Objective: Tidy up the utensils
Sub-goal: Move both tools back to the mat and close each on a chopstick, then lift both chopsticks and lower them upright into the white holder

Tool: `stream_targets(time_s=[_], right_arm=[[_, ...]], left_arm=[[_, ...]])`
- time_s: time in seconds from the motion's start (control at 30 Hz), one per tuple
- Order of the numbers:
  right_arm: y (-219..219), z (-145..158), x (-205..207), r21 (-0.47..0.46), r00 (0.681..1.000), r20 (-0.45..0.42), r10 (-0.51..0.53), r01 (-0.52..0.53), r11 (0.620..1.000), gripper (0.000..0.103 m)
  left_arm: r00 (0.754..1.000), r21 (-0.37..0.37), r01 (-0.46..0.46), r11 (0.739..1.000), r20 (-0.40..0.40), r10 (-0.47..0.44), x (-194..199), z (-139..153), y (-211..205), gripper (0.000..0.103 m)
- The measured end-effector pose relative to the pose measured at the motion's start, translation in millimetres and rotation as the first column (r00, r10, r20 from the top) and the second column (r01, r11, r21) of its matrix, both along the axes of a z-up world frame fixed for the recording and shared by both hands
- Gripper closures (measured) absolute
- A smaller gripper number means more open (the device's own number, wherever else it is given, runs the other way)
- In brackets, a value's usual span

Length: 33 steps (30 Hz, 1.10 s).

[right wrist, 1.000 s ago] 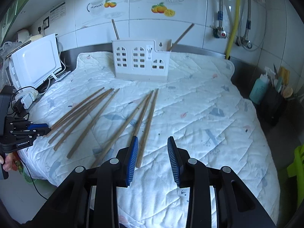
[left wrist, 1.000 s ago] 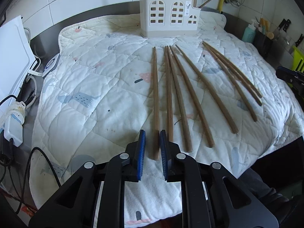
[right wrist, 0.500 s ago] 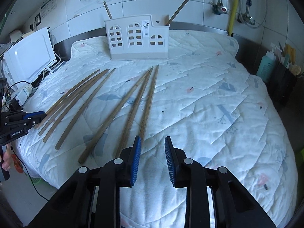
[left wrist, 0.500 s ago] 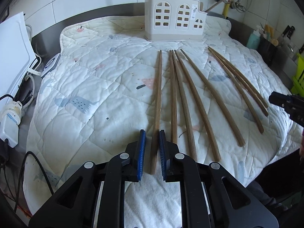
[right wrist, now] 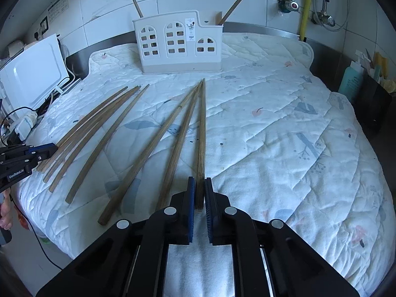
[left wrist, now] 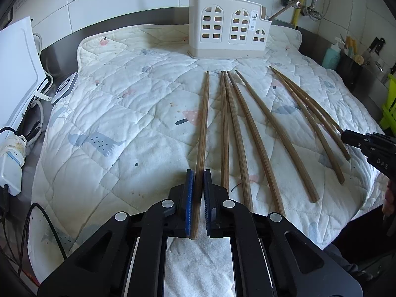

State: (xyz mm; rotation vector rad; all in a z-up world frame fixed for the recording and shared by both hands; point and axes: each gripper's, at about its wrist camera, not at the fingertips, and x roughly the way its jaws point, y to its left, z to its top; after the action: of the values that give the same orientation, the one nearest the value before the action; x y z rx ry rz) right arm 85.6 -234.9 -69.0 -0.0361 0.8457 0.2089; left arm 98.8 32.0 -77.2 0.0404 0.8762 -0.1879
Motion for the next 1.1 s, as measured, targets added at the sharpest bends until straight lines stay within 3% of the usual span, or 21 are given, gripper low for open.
stream_targets(time_s=[0.2, 0.53, 0.83, 1.1], right_arm=[[-9, 29, -11, -0.013, 0.997, 0.075, -0.009, 0.010, 1.000, 0.096], [-13, 115, -12, -0.040, 0.963, 0.268, 0.038, -0.028, 0.999, 0.096], [-22, 173, 35, 0.024, 0.953, 0.292, 0.083, -0.094, 0.995, 0.096], [-26, 228, 77, 0.020, 0.943, 0.311, 0.116, -0.128, 0.992, 0.096]], left_arm=[[1.000, -0.019, 0.013, 1.000, 0.023, -0.013, -5, 14, 0, 0.098], [0.993, -0.044, 0.025, 0.999, 0.113, -0.020, 2, 62, 8, 0.098], [0.986, -0.073, 0.048, 0.996, 0.161, -0.036, 40, 105, 11, 0.098], [0.979, -0.090, 0.081, 0.993, 0.196, -0.062, 81, 143, 3, 0.098]])
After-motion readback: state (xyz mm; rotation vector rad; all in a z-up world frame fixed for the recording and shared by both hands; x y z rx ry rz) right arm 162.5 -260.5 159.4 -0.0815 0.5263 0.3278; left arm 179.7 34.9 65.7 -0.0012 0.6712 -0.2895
